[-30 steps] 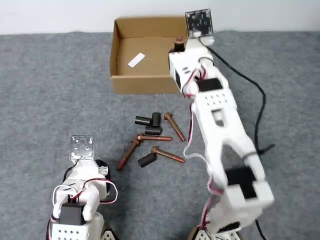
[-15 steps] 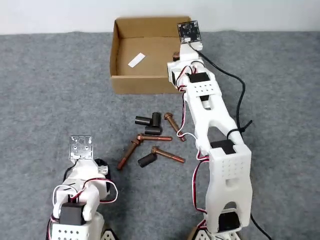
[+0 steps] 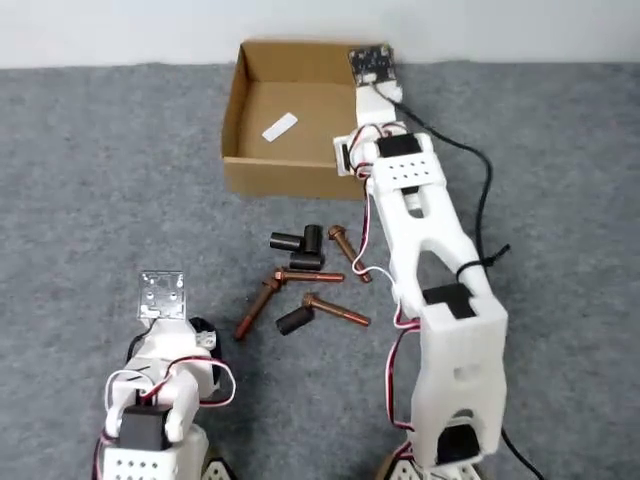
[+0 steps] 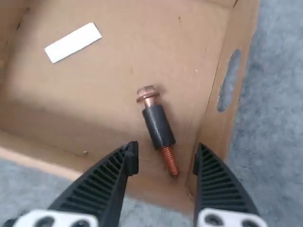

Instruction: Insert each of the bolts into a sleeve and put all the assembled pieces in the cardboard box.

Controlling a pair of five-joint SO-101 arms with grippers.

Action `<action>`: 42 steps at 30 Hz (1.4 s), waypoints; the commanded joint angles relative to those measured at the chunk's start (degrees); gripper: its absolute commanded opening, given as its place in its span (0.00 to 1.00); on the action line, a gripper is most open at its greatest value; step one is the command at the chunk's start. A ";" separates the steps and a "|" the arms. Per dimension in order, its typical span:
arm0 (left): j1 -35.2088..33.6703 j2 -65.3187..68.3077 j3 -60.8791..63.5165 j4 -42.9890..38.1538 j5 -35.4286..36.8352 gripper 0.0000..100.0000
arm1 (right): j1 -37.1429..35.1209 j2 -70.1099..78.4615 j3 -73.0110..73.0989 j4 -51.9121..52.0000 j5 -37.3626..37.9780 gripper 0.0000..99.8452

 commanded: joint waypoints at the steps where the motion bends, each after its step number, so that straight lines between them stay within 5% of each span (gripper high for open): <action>1: -0.35 0.00 -0.40 -1.41 0.44 0.01 | -1.36 -9.01 -2.37 3.12 -0.97 0.12; 4: -0.35 0.00 -0.40 -1.41 0.44 0.01 | -1.89 -13.05 -2.37 5.58 -0.70 0.00; 17: -4.13 -0.26 -0.40 -1.85 0.18 0.01 | -9.01 -23.08 -2.37 33.80 0.62 0.01; 23: -11.34 -0.26 -0.40 -3.96 -0.35 0.01 | -11.47 -23.08 -2.37 50.77 20.57 0.01; 27: -14.51 -0.18 -0.40 -6.51 -6.15 0.01 | -11.56 -23.43 -1.93 52.09 33.05 0.01; 34: -15.21 -0.09 -0.40 -7.65 -7.56 0.01 | -16.75 -23.43 2.11 52.26 39.12 0.01; 42: -15.21 -0.09 -0.40 -7.82 -7.56 0.01 | -23.08 -25.27 16.09 51.82 43.60 0.16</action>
